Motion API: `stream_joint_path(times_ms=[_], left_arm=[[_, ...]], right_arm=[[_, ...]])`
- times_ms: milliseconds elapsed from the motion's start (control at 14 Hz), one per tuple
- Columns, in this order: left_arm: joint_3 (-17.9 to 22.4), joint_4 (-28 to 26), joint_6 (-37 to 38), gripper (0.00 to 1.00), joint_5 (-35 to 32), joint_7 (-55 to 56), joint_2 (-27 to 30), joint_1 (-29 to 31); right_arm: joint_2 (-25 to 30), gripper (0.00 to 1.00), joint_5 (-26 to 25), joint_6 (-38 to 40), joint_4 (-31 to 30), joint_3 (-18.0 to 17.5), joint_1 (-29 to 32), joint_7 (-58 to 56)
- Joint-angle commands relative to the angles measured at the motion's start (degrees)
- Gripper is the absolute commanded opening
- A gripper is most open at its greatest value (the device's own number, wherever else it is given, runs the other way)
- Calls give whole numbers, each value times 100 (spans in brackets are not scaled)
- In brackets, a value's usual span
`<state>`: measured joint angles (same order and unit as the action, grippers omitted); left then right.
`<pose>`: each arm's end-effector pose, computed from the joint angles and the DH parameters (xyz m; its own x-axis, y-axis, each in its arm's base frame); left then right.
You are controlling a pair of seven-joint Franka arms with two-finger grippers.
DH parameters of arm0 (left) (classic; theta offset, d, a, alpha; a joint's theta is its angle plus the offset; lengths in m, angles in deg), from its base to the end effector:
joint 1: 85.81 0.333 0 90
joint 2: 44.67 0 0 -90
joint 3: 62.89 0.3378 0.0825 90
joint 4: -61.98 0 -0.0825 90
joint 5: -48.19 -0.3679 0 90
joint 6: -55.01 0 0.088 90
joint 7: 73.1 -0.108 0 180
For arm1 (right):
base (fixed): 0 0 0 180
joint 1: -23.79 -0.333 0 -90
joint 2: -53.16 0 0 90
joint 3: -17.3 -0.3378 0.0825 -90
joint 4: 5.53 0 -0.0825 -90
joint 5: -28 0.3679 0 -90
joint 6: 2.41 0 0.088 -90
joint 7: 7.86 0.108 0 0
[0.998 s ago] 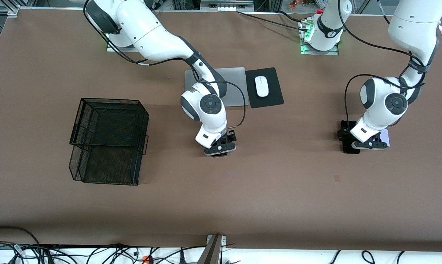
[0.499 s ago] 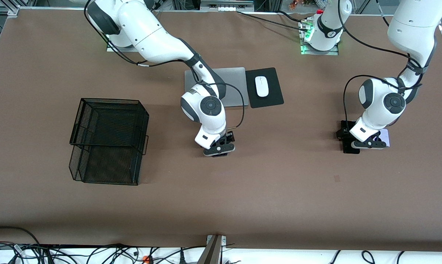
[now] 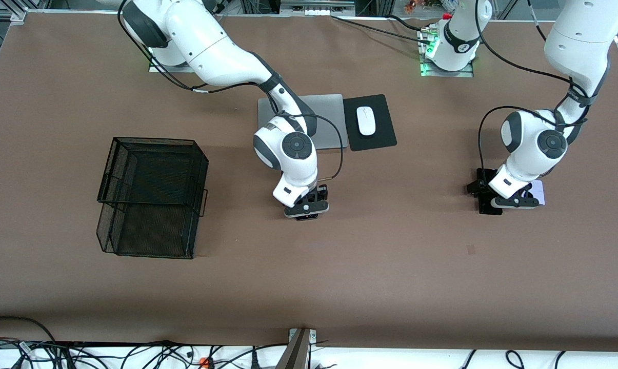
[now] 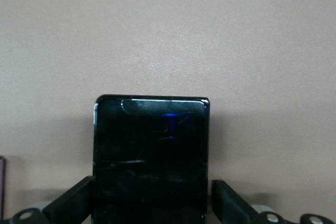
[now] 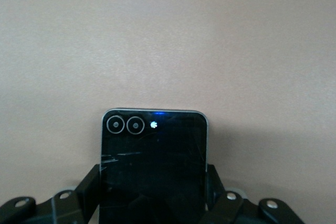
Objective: Place phones with both arms
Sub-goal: 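Grasp the tall phone with the left gripper while the right gripper grasps the flip phone, then carry the flip phone into the basket while the left gripper lifts the tall phone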
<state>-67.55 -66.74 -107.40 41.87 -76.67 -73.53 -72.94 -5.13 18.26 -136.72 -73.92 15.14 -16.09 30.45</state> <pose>0.5439 0.0723 0.1812 0.9961 -0.0113 0.0871 -0.0106 -0.9999 -0.0086 0.5849 0.5112 0.1918 0.9742 0.1531 0.1655 0.1550 -0.9879 0.0018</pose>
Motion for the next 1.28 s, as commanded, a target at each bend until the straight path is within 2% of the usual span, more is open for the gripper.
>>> stream_joint_path(times_ms=[0,143,356,428,570,713,855,1069,1212], left_arm=[[-176,-4,-124,100,87,-110,-164,189],[-176,-4,-124,81,87,-110,-164,189],[-176,13,-81,46,87,-92,-147,180],[-176,22,-63,36,87,-83,-138,180],[-185,48,7,21,87,-57,-103,172],[-194,171,340,15,87,-39,-33,119],[-202,337,761,11,87,-39,55,110],[-360,654,1403,10,87,13,125,110],[-457,891,1860,10,87,136,196,110]], right_arm=[[317,0,-98,377,90,136,59,141],[974,0,-28,1246,90,356,251,98],[2029,0,69,2441,-41,418,814,-51],[2389,0,69,2767,-208,540,972,-374],[2979,0,86,3243,-594,1005,1088,-1051],[3515,0,208,3761,-1085,1567,1097,-1702],[4226,0,524,3703,-2137,1981,1097,-1985],[5176,0,517,2879,-3825,2210,1088,-1995],[5512,0,499,2220,-4679,2465,1088,-1995]])
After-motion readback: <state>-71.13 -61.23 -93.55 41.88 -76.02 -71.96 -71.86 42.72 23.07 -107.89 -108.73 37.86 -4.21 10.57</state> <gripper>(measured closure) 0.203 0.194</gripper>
